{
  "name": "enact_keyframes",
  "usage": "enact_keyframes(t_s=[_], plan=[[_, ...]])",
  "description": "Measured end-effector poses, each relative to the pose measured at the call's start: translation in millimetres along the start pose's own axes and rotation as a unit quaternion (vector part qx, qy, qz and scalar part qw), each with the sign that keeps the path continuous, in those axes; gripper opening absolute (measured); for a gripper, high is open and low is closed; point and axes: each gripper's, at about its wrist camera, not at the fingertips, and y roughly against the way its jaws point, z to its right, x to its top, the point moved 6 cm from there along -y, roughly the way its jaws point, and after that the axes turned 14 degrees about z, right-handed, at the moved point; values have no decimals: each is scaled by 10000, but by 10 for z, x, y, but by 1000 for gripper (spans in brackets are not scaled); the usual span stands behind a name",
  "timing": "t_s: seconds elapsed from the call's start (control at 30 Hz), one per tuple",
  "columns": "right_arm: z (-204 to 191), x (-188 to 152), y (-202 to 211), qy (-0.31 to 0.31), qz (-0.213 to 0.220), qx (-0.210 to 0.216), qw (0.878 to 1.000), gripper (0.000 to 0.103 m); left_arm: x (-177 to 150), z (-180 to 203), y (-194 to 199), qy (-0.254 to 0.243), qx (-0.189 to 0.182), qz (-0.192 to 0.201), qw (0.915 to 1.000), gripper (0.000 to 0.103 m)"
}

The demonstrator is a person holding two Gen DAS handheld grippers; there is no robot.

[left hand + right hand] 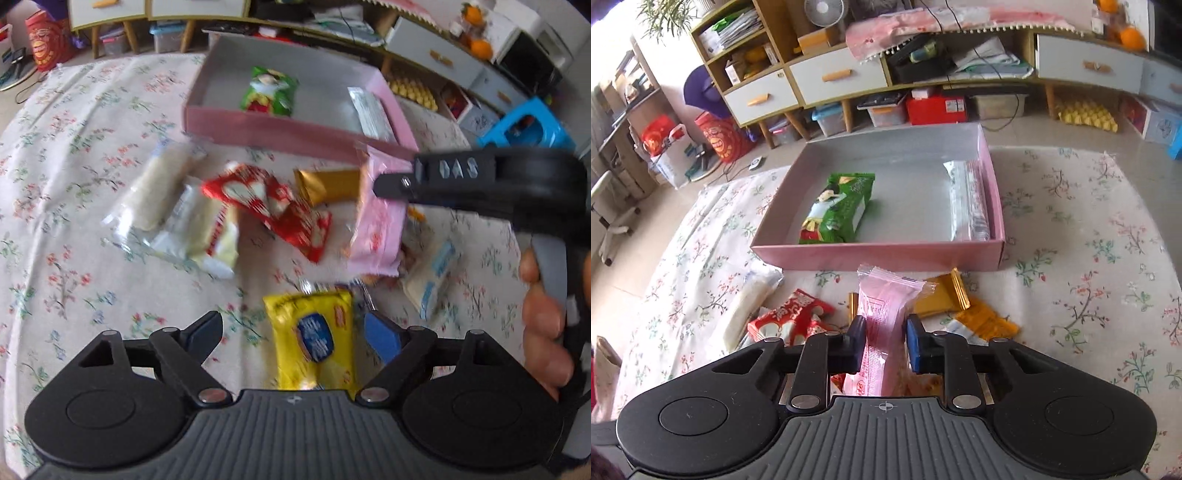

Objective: Organize snacks
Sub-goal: 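Grasp the yellow bag with left gripper while right gripper grasps pink pastry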

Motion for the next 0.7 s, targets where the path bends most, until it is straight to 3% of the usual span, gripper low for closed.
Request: enact_keyframes(t_s=[0.13,0.23,0.43,0.6,0.7], plan=[[33,9,7,-46,22,-8,10000,22,-135,149,-83,-489,81,-42,9988,79],[38,-24,-38,-94,-100,-56,9999,26,-205,198,-163,-803,144,-154,9966,56],[-9,-119,-110,-40,-328,-27,9995,29,-173,128,-137,-820,134,-78,9965,50],[-12,-182,-171,-21,-515,-25,9987,44,-76,37,-102,-658,140,68,9977,48],[-52,-205,-177,122,-517,14,9986,40,-9,42,-54,-601,35,188,9980,48]])
